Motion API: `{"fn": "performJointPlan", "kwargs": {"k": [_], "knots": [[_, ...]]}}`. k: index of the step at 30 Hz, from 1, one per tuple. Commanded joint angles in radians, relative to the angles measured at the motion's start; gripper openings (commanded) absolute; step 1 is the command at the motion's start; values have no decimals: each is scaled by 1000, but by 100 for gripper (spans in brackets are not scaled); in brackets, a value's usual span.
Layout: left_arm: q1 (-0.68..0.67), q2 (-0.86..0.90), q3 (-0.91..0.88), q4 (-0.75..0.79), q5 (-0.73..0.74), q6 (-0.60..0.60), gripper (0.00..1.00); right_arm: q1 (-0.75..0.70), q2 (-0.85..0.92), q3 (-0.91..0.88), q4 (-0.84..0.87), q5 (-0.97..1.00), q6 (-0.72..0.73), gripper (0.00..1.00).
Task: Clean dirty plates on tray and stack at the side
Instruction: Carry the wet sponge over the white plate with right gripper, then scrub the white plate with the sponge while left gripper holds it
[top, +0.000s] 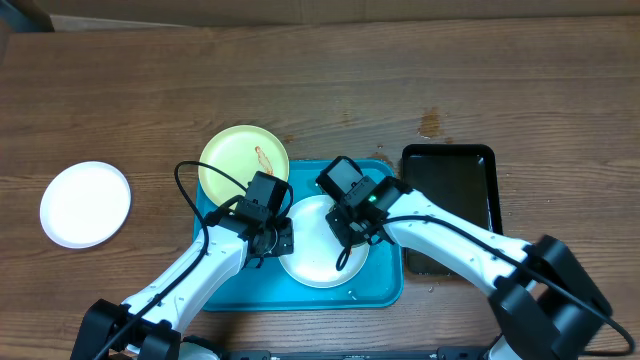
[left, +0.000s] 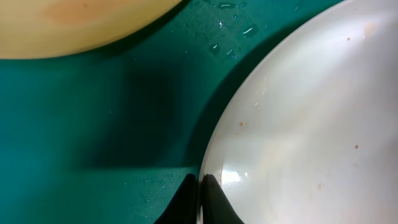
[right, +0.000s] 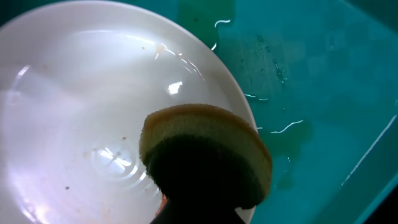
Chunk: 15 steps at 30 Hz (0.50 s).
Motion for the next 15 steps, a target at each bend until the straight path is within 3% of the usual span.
{"fn": "performJointPlan", "kwargs": {"k": [1, 3, 6, 7, 8, 12, 15], "knots": [[-8, 3, -19, 2, 1, -13, 5, 4, 44, -5, 15, 35, -40, 4], [-8, 3, -19, 2, 1, -13, 5, 4, 47, -5, 15, 37, -40, 4], [-8, 3, -19, 2, 1, -13, 6, 4, 47, -4, 19, 37, -40, 33], [-8, 3, -19, 2, 1, -13, 6, 4, 47, -4, 16, 37, -40, 34], [-8, 3, -19, 2, 1, -13, 6, 4, 47, -4, 12, 37, -40, 34], [-8, 3, -19, 1, 1, -13, 6, 4, 47, -8, -2, 37, -39, 16], [-8, 3, -19, 2, 1, -13, 6, 4, 47, -14, -2, 37, -39, 14]]}}
